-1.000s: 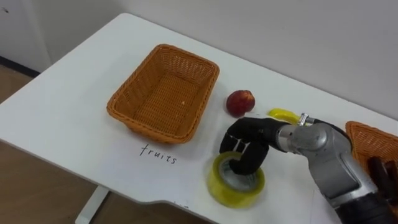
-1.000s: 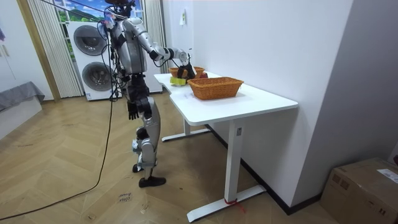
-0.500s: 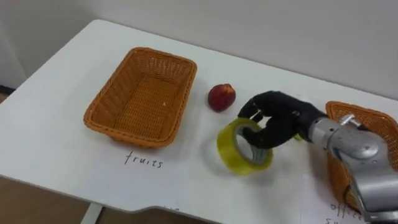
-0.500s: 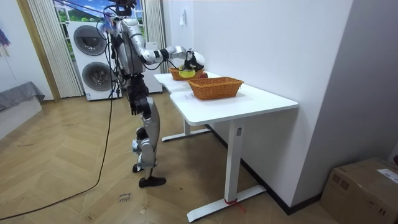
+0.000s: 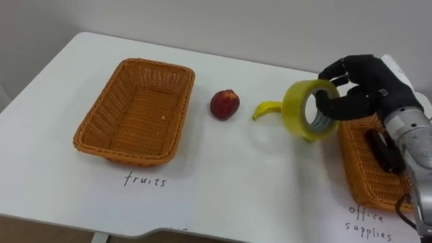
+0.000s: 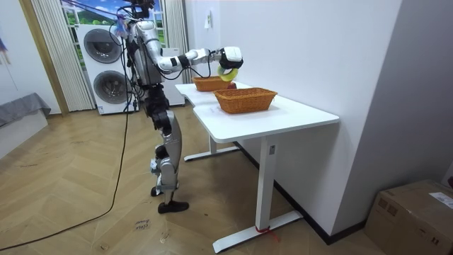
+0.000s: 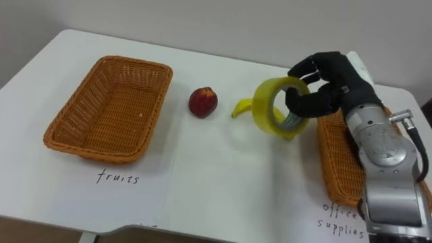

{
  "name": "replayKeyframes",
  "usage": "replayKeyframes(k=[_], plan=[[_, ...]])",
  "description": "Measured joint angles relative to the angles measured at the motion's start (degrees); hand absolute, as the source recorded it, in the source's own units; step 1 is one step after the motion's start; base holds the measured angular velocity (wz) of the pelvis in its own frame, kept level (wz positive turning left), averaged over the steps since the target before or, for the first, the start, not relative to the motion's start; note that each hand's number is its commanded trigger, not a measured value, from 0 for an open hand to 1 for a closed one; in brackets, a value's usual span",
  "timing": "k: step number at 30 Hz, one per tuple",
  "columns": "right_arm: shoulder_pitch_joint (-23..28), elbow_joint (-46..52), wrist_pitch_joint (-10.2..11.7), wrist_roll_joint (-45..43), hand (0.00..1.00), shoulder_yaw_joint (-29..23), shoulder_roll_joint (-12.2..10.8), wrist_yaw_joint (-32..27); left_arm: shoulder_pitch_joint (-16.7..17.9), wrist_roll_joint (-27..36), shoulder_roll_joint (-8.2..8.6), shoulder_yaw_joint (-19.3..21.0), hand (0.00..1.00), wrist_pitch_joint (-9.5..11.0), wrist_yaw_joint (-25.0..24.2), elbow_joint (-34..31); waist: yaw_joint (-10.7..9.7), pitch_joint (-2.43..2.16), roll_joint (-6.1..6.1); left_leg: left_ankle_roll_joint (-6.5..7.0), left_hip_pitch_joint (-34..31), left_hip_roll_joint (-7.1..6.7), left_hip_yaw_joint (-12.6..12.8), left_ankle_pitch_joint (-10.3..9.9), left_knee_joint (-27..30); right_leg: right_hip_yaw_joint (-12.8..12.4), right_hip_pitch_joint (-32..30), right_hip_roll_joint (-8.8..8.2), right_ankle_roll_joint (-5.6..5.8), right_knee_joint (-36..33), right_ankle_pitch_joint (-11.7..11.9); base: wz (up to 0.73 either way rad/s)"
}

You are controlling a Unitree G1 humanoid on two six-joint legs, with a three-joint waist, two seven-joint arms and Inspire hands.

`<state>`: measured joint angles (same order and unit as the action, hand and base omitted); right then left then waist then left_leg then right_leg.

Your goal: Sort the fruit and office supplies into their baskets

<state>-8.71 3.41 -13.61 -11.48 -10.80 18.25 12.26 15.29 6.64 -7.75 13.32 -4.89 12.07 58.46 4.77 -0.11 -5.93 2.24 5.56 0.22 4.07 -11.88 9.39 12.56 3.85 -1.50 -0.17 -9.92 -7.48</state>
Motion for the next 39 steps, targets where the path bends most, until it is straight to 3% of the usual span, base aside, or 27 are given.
replayKeyframes(k=[11,18,27,39], plan=[[0.0,-3.56,0.66,6.71,1.0,-2.47,0.05,-7.54,0.88,0.03,0.2,0.19,0.0,0.16,-0.27,0.11,-1.62,0.14,-0.33,0.04,-0.06,-0.02,-0.08,-0.03,0.13,0.17,-0.19,-0.15,0.02,-0.57,-0.01,0.01],[0.2,-6.95,0.69,7.86,1.0,-4.29,0.07,-12.51,1.47,0.1,0.15,0.16,0.0,0.14,-0.22,-0.01,-3.1,-0.05,-0.51,0.07,-0.19,0.03,0.59,-0.04,0.1,-0.57,-0.82,-0.04,0.02,-0.8,-0.01,-0.06],[0.56,-9.99,1.06,13.27,1.0,-4.29,0.24,-14.26,2.47,0.59,0.07,-0.03,0.0,0.11,-0.24,0.01,-4.38,0.08,-0.29,0.08,0.11,0.06,1.35,-0.05,0.02,-1.47,-0.83,0.09,0.02,-0.81,0.02,-0.04],[0.73,-13.99,1.06,13.57,1.0,-4.23,0.46,-16.63,3.06,0.63,-0.01,0.07,0.0,-0.01,-0.08,-0.13,-4.65,-0.16,0.23,0.05,0.14,0.29,1.97,-0.05,-0.17,-2.27,-1.02,0.38,0.01,-0.79,0.02,-0.01]])
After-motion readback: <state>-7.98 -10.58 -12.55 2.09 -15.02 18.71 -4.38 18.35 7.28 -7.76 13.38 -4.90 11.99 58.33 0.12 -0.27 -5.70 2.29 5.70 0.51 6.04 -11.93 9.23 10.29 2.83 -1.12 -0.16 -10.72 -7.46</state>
